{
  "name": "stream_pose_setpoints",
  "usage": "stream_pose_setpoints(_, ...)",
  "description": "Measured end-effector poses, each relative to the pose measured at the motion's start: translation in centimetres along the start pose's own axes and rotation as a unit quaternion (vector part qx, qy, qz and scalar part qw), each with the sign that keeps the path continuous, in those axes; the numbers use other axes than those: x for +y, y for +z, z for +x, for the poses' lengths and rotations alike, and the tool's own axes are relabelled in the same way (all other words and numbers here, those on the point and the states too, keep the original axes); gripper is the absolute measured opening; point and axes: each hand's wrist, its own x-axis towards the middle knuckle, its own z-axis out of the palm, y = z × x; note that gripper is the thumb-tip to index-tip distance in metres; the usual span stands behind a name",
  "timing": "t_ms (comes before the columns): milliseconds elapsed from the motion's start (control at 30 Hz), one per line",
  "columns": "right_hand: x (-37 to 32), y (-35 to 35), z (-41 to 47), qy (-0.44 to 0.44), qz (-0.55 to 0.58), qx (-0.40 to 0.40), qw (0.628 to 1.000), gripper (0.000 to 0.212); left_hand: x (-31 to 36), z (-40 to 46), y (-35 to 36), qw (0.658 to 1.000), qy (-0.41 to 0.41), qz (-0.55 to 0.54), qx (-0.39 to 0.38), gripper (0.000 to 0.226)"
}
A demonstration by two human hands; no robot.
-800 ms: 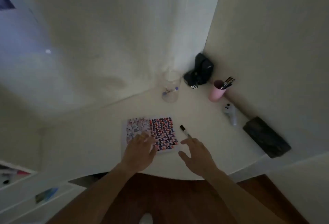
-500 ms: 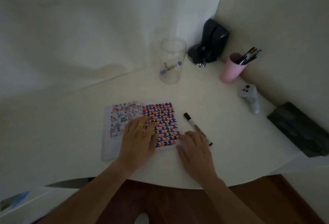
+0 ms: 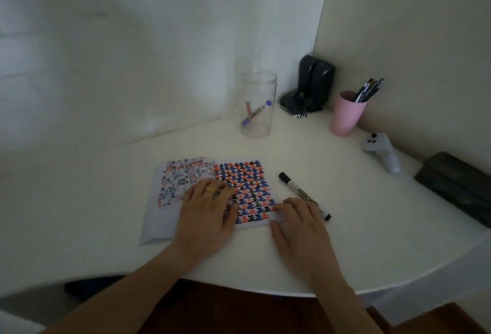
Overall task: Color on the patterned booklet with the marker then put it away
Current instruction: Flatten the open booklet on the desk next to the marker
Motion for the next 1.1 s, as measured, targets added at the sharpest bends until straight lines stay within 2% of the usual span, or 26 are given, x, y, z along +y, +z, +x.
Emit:
stream_pose_setpoints(200, -0.5, 0.0, -0.5, -0.011, -0.016, 0.011, 1.0, 0.034, -0.4, -0.4, 0.7, 0.999, 0.008, 0.006, 0.034, 0.032)
stream_pose_setpoints(367, -1.2, -0.4, -1.3, 0.019, -0.019, 0.024, 0.999, 0.034, -0.1, -0.9, 0.0, 1.0, -0.003, -0.009, 0.003, 0.039)
stream_pose_setpoints(500, -1.7, -0.5, -1.6, 0.021, -0.028, 0.026, 0.999, 0.04, 0.5, -1.4, -0.8, 1.0, 0.0, -0.004, 0.002, 0.034)
stream_pose_setpoints(600, -2.1, -0.9, -1.4, 0.021, -0.036, 0.035, 0.999, 0.034, 0.4, -1.3, -1.1, 1.0, 0.005, 0.003, -0.002, 0.035)
stream_pose_setpoints(967, -0.6, 0.3, -0.5, -0.026, -0.041, 0.05, 0.998, 0.034, -1.0, -0.7, 1.0, 0.998, 0.05, 0.01, 0.036, 0.036)
stream_pose_setpoints(1100, 0.0, -1.1, 0.2, 0.003, -0.018, 0.105, 0.994, 0.03, -0.9, -0.5, 0.9, 0.998, 0.05, 0.006, 0.03, 0.039)
